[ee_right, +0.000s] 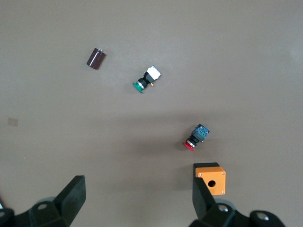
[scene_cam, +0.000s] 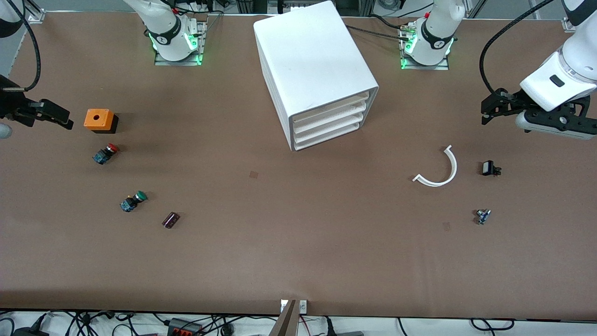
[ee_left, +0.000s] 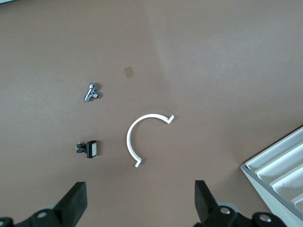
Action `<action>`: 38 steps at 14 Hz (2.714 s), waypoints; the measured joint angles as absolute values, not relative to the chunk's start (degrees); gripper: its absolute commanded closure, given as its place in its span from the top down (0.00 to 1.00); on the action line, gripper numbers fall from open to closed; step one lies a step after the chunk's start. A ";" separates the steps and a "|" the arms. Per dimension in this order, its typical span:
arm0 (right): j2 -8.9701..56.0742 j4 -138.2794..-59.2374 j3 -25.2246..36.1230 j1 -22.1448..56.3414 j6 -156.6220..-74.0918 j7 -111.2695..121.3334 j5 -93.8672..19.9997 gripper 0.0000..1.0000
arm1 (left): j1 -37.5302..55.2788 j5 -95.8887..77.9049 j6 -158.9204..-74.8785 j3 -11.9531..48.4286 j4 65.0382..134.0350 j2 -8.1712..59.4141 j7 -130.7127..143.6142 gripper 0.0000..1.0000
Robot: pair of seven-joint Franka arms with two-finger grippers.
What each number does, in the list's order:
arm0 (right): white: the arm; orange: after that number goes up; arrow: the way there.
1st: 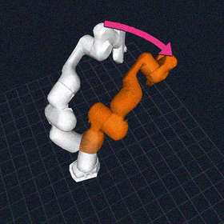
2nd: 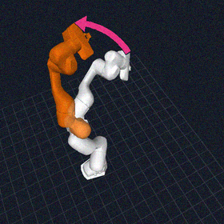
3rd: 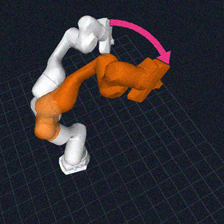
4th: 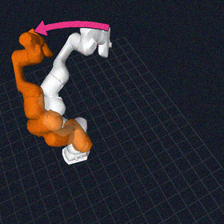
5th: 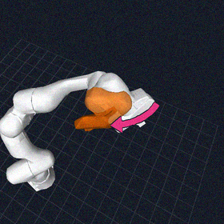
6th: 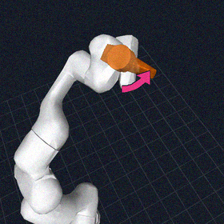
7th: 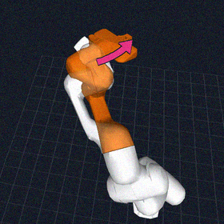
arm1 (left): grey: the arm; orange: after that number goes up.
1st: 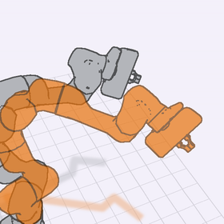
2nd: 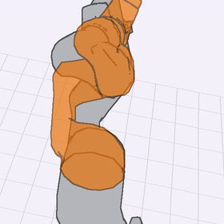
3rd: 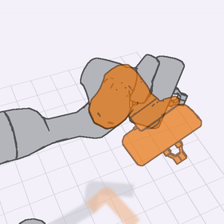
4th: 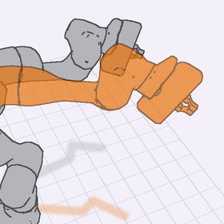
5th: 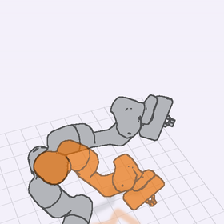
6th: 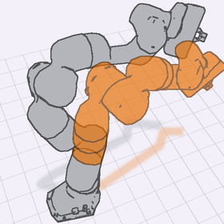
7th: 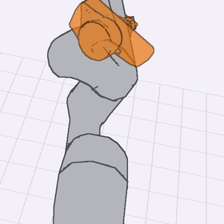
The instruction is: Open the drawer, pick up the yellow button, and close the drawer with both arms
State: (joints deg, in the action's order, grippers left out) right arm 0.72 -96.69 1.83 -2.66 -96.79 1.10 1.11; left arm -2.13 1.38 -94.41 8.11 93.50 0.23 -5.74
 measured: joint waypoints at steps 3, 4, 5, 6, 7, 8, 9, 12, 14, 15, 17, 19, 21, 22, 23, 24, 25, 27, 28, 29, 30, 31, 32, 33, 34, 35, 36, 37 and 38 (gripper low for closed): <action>0.73 -96.74 1.83 -2.66 -96.84 1.11 1.11 1.00 | -2.13 1.38 -94.41 8.12 93.50 0.23 -5.74 1.00; 0.73 -96.78 1.83 -2.66 -96.84 1.12 1.11 1.00 | -2.13 1.36 -94.41 8.13 93.40 0.23 -5.74 1.00; 0.74 -96.80 1.83 -2.66 -96.84 1.12 1.11 1.00 | -2.13 1.32 -94.26 8.19 93.05 0.23 -5.74 1.00; 0.74 -96.82 1.83 -2.66 -96.84 1.12 1.11 1.00 | -2.12 1.28 -93.25 8.34 92.60 0.25 -5.74 1.00; 0.75 -96.83 1.83 -2.65 -96.84 1.13 1.11 1.00 | -2.08 1.24 -91.20 8.51 92.08 0.34 -5.74 1.00; 0.75 -96.83 1.81 -2.58 -96.84 1.14 1.11 1.00 | -1.95 1.09 -88.78 8.62 91.58 0.54 -5.80 1.00; 0.75 -96.83 1.79 -2.46 -96.85 1.14 1.11 1.00 | -1.74 0.14 -86.87 8.71 91.34 0.87 -5.82 1.00; 0.76 -96.83 1.75 -1.97 -96.87 1.14 1.11 1.00 | -0.53 -7.19 -84.54 8.91 91.24 3.51 -5.83 1.00; 0.76 -96.84 1.72 -1.33 -96.95 1.14 1.11 1.00 | 0.35 -13.36 -84.12 8.99 91.22 6.31 -5.83 1.00; 0.83 -96.84 1.68 -0.73 -96.95 1.14 1.10 1.00 | 0.65 -17.04 -83.67 9.03 91.22 8.02 -5.84 1.00; 1.24 -96.86 1.56 1.25 -97.03 1.14 1.07 1.00 | 1.03 -24.00 -81.45 9.44 91.24 12.09 -5.93 1.00; 2.06 -96.86 1.47 4.14 -97.76 1.14 0.90 1.00 | 1.67 -29.12 -80.00 10.24 91.23 16.69 -6.71 1.00; 3.13 -96.84 1.43 6.07 -99.13 1.11 -0.69 1.00 | 2.47 -32.22 -79.68 12.01 91.23 20.35 -9.99 1.00; 3.66 -96.76 1.42 6.50 -99.85 1.11 -1.91 1.00 | 2.89 -33.09 -79.60 12.96 91.26 21.75 -12.28 1.00; 4.19 -96.49 1.43 6.84 -100.35 1.11 -2.74 1.00 | 3.27 -34.25 -79.58 13.81 91.32 23.12 -15.26 1.00; 4.71 -95.99 1.43 7.19 -100.61 1.11 -3.17 1.00 | 3.56 -35.85 -79.63 14.35 91.41 24.44 -17.98 1.00; 5.28 -95.32 1.44 7.68 -100.67 1.11 -3.35 1.00 | 3.70 -37.77 -79.88 14.55 91.58 25.77 -20.45 1.00; 6.53 -93.89 1.43 9.06 -100.68 1.11 -3.46 1.00 | 3.55 -41.38 -81.85 14.56 92.29 28.09 -24.81 0.94; 7.22 -93.23 1.42 9.70 -100.70 1.11 -3.46 1.00 | 3.47 -43.23 -83.63 14.56 93.50 28.79 -27.22 0.86; 7.89 -92.57 1.42 10.19 -100.70 1.11 -3.46 1.00 | 3.42 -45.65 -85.49 14.56 95.39 29.17 -30.31 0.82; 8.53 -92.02 1.42 10.50 -100.71 1.11 -3.46 1.00 | 3.39 -48.42 -86.71 14.55 97.70 29.42 -33.29 0.76; 9.04 -91.64 1.42 10.72 -100.74 1.11 -3.46 1.00 | 3.38 -50.57 -87.34 14.56 99.91 29.63 -35.78 0.75; 9.41 -91.31 1.42 10.84 -100.86 1.11 -3.46 1.00 | 3.35 -51.77 -87.76 14.56 101.63 29.77 -37.88 0.71; 9.61 -91.20 1.42 10.87 -101.08 1.11 -3.46 1.00 | 3.25 -52.31 -87.96 14.55 102.88 29.83 -39.12 0.71; 9.70 -91.09 1.43 10.87 -101.20 1.11 -3.46 1.00 | 3.06 -52.84 -87.98 14.55 103.82 29.85 -39.93 0.70; 9.73 -90.99 1.43 10.87 -101.23 1.11 -3.46 1.00 | 2.88 -53.39 -87.99 14.55 104.50 29.85 -40.38 0.68; 9.73 -90.94 1.44 10.87 -101.24 1.11 -3.46 1.00 | 2.79 -53.82 -87.99 14.55 105.07 29.85 -40.61 0.66; 9.74 -90.93 1.44 10.87 -101.24 1.11 -3.46 1.00 | 2.79 -54.04 -87.98 14.55 105.57 29.85 -40.83 0.65; 9.76 -90.92 1.44 10.87 -101.27 1.11 -3.46 1.00 | 2.81 -54.08 -87.98 14.58 106.03 29.85 -41.40 0.61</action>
